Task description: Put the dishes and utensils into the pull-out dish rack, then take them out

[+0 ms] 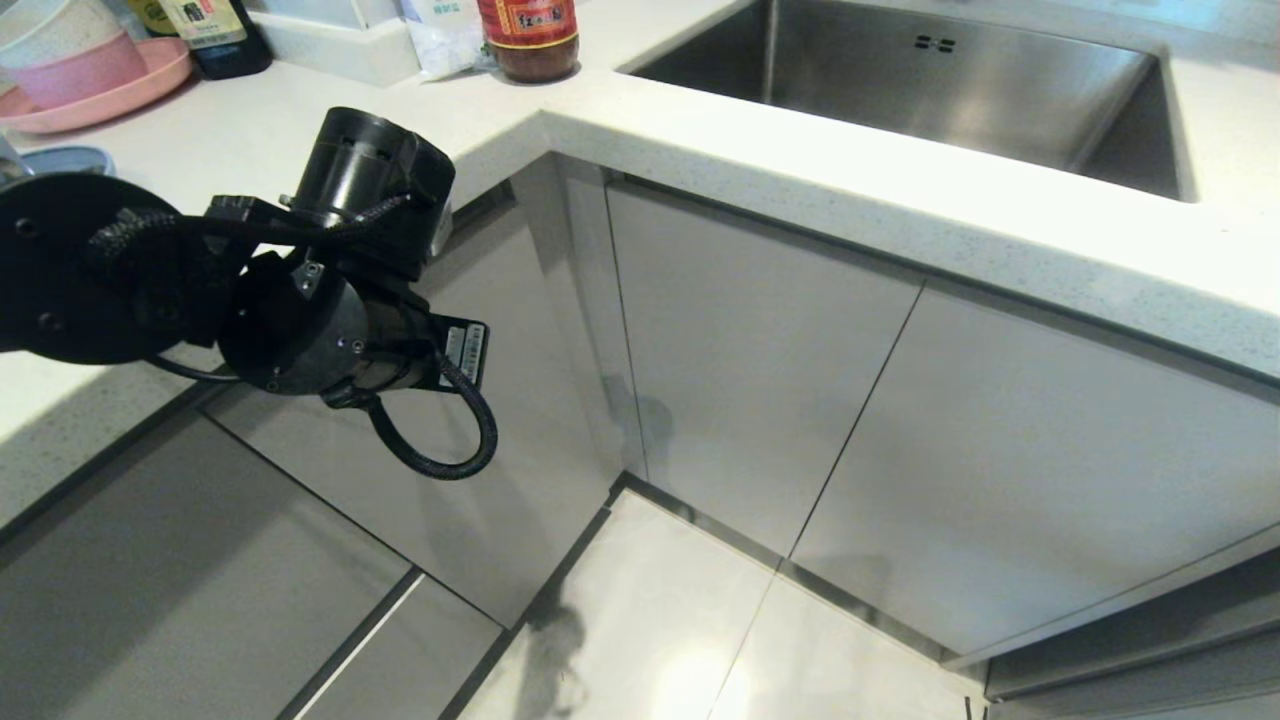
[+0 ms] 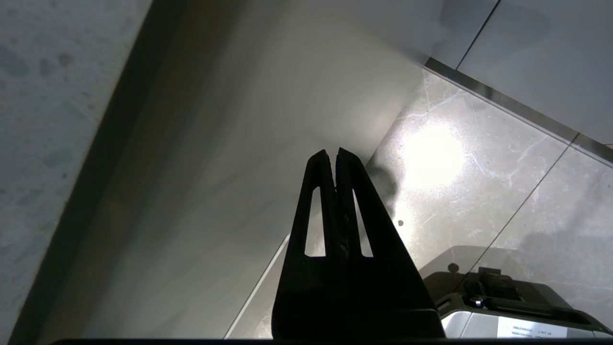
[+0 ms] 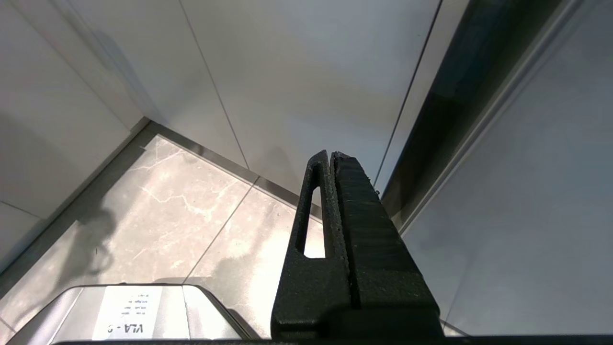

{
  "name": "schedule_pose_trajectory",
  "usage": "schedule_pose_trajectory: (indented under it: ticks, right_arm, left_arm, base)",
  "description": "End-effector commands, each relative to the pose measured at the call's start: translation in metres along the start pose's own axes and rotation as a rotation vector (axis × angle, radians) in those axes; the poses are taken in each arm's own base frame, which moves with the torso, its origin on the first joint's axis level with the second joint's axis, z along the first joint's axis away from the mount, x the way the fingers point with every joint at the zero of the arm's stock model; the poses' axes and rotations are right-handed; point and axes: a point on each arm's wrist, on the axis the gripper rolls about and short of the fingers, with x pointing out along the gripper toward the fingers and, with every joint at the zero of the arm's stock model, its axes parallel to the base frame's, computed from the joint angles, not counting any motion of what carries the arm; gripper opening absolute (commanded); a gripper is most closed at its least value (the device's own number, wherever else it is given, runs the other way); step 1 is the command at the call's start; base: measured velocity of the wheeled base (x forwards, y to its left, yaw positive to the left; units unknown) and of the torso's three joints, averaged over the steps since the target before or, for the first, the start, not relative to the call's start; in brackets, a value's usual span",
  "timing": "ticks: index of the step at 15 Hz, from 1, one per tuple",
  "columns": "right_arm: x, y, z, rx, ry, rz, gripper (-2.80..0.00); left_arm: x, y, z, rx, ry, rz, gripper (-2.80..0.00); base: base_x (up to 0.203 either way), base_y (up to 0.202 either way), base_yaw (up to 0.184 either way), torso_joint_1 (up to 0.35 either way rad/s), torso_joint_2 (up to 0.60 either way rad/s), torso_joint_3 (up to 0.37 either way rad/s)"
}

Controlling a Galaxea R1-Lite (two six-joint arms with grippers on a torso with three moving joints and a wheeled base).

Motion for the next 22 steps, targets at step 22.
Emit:
schedule_pose_trajectory:
  ticks: [22]
  right_arm:
    - [0.000, 0.000, 0.000, 0.000, -0.002, 0.000, -2.80]
  left_arm:
    - [-0.184, 0.184, -0.040, -0.219, -0.714, -0.050, -2.80]
  base:
    - [0.000, 0.000, 0.000, 0.000, 0.00, 0.000]
